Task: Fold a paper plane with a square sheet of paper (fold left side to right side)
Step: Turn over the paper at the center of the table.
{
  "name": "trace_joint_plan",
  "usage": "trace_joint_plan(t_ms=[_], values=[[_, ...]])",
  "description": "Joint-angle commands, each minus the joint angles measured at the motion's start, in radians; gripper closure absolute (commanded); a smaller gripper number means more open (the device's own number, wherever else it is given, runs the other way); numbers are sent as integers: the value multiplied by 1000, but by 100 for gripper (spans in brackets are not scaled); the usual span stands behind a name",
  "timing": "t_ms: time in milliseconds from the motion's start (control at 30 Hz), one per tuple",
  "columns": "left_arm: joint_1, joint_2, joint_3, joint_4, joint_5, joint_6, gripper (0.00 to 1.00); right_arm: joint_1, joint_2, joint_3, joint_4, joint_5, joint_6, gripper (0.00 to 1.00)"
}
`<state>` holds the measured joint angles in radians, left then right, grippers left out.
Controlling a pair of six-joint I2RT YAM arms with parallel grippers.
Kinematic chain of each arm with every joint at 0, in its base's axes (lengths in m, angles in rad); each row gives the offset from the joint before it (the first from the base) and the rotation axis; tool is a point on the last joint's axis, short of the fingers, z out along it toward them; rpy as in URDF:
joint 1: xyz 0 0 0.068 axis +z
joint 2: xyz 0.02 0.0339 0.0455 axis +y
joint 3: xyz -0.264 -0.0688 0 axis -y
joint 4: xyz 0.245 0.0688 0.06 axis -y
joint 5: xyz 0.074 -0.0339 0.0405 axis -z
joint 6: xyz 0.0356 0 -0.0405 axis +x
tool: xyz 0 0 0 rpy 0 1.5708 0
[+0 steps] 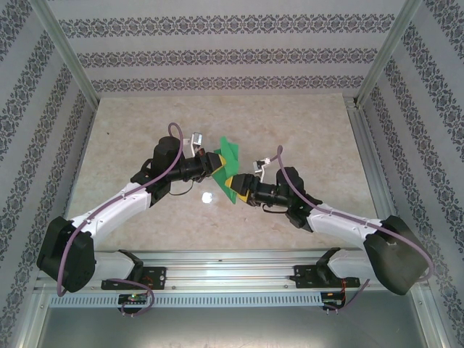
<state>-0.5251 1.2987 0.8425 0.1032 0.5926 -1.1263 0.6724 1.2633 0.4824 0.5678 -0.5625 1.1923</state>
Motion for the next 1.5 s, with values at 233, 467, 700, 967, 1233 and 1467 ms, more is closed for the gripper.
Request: trace_joint_plan(t_ms=[233, 467, 700, 967, 1233, 1467], values=[[-11, 1, -4, -23, -22, 39, 90, -26, 35, 31, 133, -29, 34, 60], [-6, 13, 6, -61, -34, 74, 76, -56, -13, 24, -2, -33, -45, 87], [92, -91, 55, -270, -25, 189, 49, -55, -100, 147, -566, 101, -385, 89], [303, -219, 37, -494, -6, 295, 40, 207, 177, 569, -1363, 900, -840, 90], [445, -210, 16, -626, -34, 408, 39, 393, 676, 857, -1662, 1413, -868, 87], [471, -197, -46, -609, -39, 420, 39, 482, 830, 942, -1686, 1459, -863, 71]])
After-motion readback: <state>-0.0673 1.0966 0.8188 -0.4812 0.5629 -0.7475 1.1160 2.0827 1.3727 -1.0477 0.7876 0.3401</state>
